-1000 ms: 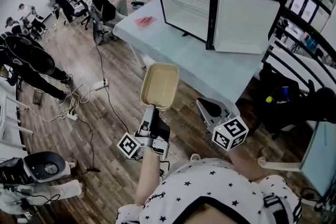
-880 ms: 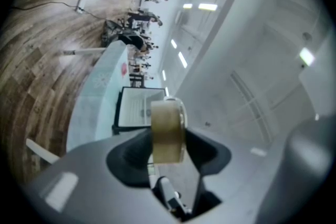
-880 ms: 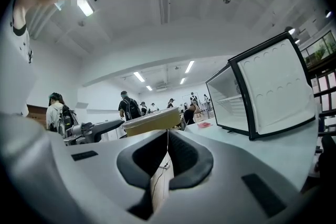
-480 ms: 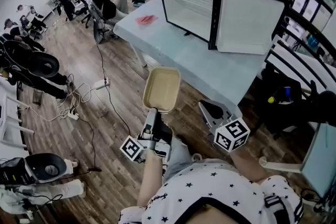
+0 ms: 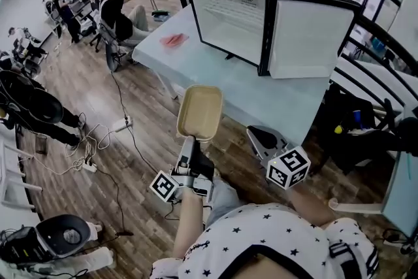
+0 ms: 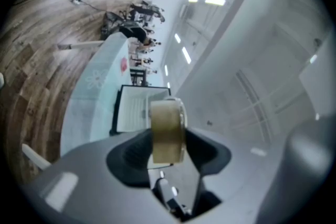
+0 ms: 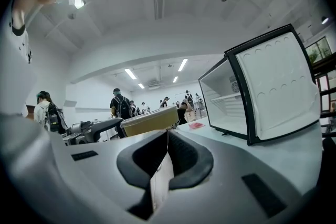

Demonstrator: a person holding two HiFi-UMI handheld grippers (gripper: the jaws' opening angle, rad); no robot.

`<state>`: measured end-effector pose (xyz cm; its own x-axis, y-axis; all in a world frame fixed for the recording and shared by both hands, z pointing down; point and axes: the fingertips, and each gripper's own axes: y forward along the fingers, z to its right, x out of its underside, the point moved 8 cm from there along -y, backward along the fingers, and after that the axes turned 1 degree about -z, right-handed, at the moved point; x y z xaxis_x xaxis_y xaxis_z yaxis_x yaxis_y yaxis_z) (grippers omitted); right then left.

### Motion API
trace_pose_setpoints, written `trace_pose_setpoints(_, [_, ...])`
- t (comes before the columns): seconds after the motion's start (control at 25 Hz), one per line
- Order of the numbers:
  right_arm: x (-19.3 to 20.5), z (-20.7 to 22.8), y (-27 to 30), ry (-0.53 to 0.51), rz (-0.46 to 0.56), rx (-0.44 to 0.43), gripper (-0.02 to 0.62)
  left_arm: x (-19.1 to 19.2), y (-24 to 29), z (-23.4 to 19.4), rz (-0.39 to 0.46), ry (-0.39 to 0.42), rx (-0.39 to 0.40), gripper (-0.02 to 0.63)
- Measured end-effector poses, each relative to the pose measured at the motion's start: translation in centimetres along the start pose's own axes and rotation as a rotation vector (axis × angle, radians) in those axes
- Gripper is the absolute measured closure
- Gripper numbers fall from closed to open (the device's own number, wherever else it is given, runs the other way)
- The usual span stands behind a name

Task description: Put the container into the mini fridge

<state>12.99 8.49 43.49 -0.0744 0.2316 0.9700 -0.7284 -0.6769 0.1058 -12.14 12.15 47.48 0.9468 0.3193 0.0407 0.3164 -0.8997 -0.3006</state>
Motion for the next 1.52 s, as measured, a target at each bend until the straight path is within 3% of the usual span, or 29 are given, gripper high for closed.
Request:
trace_pose_setpoints(0.84, [-4.7, 3.3, 15.5, 0.004, 0.056, 0.170, 0.575, -14.3, 14.4, -3.4, -0.182, -0.056, -0.006, 0.407])
trace_pose_setpoints(1.2, [-5.0, 5.0, 20.8, 0.002, 0.093, 0.249, 0.575, -18.5, 19.6, -6.1, -0.269, -0.085, 0.000, 0.407])
trace_pose_setpoints(1.52, [-5.3, 6.1, 22.8, 0.001, 0.113, 0.341, 0.575, -20.2, 24.1, -8.4, -0.356, -0.120, 0.002, 0.407])
